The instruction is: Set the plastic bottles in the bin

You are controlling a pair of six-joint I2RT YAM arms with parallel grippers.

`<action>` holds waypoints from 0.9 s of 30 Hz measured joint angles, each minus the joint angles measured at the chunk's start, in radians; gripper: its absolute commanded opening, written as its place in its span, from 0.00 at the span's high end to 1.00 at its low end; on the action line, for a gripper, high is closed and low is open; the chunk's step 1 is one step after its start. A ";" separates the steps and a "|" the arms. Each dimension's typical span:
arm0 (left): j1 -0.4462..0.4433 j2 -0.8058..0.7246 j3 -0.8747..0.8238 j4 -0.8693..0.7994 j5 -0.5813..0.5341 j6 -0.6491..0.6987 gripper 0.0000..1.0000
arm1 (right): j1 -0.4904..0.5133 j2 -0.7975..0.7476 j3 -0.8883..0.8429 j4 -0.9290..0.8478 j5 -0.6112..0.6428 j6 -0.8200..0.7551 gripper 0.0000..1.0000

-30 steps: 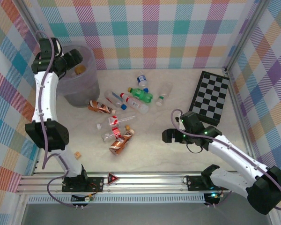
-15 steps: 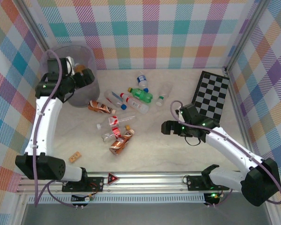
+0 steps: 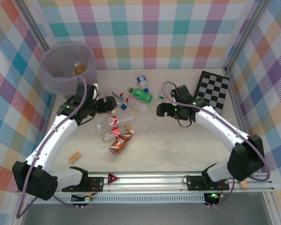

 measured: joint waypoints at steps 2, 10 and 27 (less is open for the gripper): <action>-0.022 -0.013 -0.089 0.054 0.014 -0.046 0.06 | -0.006 0.080 0.069 -0.014 0.010 0.005 0.01; -0.055 -0.127 -0.304 0.146 0.032 -0.198 0.06 | -0.043 0.396 0.326 -0.055 0.039 0.078 0.00; -0.069 -0.251 -0.342 0.168 0.025 -0.268 0.06 | -0.098 0.719 0.597 -0.067 0.034 0.170 0.29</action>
